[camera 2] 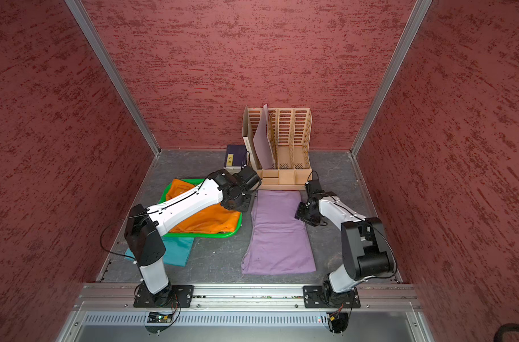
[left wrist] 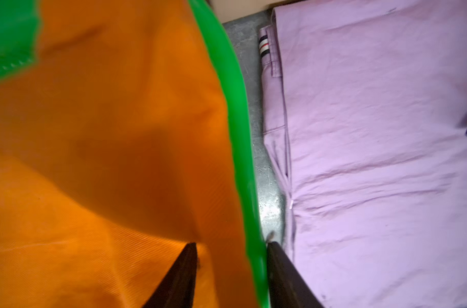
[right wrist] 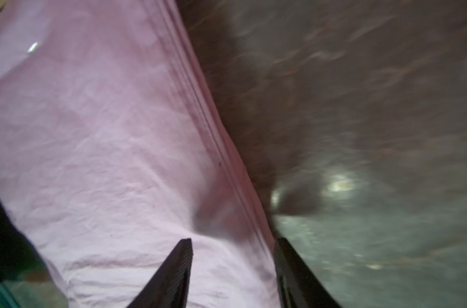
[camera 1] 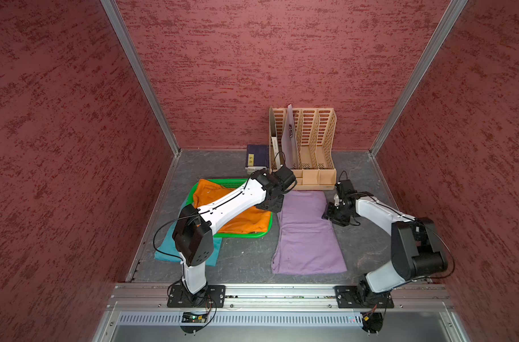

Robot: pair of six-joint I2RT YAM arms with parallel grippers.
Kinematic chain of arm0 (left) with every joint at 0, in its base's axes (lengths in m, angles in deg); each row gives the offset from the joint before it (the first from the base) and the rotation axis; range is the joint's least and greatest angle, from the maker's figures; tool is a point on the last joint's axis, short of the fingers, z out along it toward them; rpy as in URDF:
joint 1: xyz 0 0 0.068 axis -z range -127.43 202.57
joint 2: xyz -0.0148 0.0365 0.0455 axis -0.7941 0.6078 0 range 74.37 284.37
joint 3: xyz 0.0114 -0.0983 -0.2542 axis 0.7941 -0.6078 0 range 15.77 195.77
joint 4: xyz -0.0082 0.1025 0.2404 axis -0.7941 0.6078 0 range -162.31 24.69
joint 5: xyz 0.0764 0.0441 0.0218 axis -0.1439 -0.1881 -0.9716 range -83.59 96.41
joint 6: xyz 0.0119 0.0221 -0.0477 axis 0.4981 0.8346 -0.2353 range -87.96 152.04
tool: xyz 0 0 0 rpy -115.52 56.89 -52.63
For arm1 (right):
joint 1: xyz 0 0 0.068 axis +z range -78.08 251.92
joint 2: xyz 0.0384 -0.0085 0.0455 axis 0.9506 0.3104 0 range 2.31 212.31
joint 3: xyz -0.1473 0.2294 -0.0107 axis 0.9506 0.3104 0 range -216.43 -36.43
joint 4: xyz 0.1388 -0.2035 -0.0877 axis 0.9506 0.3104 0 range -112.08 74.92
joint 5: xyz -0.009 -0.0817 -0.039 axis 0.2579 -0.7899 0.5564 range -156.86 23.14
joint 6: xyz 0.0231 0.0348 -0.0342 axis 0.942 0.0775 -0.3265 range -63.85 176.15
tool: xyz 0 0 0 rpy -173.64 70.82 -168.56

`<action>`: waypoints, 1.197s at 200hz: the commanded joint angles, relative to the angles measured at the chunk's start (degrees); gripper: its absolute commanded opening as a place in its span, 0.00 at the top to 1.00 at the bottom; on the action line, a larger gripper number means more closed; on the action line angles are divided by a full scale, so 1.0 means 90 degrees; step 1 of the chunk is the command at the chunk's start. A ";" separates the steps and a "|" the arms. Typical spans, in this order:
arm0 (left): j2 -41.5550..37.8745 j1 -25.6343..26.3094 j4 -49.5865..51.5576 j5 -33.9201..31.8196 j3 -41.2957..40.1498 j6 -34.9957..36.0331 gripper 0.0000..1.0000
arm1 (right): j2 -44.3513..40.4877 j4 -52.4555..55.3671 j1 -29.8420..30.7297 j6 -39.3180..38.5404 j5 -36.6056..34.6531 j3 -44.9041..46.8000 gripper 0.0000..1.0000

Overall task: Put the folded long pants in the basket
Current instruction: Move the long pant to the center of the board, then pick up the long pant at the center of the board.

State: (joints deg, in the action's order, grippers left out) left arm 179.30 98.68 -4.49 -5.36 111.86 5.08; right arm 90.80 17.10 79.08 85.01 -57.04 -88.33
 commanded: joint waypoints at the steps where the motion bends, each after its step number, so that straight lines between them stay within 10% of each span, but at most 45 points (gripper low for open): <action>1: -0.0096 -0.0064 -0.0210 0.0213 -0.0077 0.0092 0.40 | -0.0520 0.0268 -0.0171 -0.0118 -0.0291 -0.0230 0.33; 54: -0.0251 -0.0064 -0.0335 0.0756 0.0081 0.0134 0.36 | -0.0865 -0.0731 0.0491 0.0545 0.1925 -0.0026 0.46; 113: -0.0537 -0.0045 -0.0516 0.1194 0.0360 0.0122 0.35 | 0.0012 0.0826 0.2086 0.0254 0.0531 0.0194 0.58; 209: -0.0816 -0.0057 -0.0647 0.1532 0.0322 0.0095 0.31 | -0.0185 0.0630 -0.0770 0.0172 -0.1410 0.0218 0.47; 239: -0.0987 -0.0055 -0.0779 0.1562 0.0075 0.0071 0.30 | -0.0278 0.0435 -0.0471 0.0034 -0.1352 -0.0895 0.56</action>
State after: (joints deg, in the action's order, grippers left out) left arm 173.27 98.22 -9.81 7.80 113.96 5.91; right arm 89.86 23.61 71.52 86.78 -64.86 -89.18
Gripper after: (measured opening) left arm 0.692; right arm 0.454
